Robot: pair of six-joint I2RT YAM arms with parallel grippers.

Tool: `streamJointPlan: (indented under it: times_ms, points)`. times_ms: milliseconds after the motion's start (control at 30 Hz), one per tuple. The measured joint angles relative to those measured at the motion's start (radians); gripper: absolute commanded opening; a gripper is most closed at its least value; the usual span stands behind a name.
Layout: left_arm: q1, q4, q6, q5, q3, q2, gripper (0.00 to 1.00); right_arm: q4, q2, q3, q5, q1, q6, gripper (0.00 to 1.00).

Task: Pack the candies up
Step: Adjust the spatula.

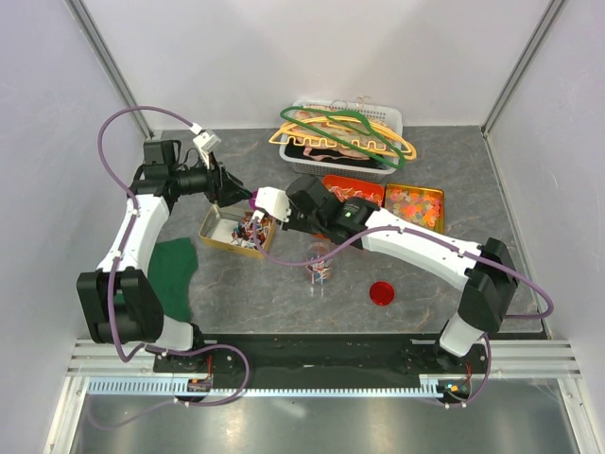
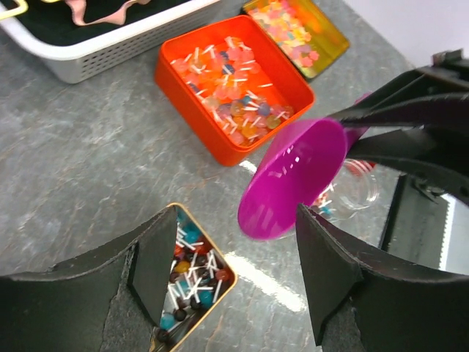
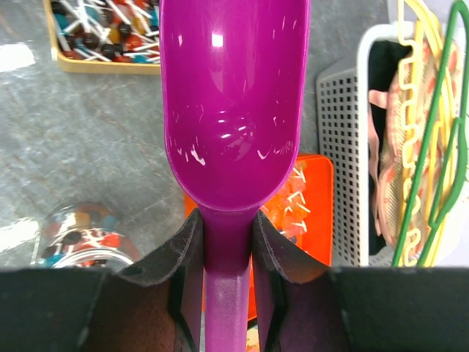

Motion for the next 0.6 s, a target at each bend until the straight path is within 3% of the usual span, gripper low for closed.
streamJointPlan:
  times_ms: [333, 433, 467, 533, 600]
  points:
    - [-0.016, 0.007, -0.016, 0.043, -0.002, 0.014, 0.68, -0.026, 0.0, 0.041, 0.003, 0.039, 0.007, 0.0]
    - [-0.016, 0.008, -0.016, 0.049, -0.005, 0.025, 0.57, -0.029, 0.0, 0.061, 0.01, 0.042, 0.007, 0.0]
    - [-0.016, 0.008, -0.017, 0.051, -0.006, 0.03, 0.48, -0.029, 0.0, 0.066, 0.012, 0.043, 0.007, 0.0]
    - [-0.016, 0.008, -0.02, 0.063, -0.01, 0.037, 0.39, -0.032, 0.001, 0.076, 0.019, 0.044, 0.007, 0.0]
    - [-0.016, 0.008, -0.026, 0.078, -0.011, 0.042, 0.35, -0.036, 0.002, 0.084, 0.026, 0.048, 0.006, 0.0]
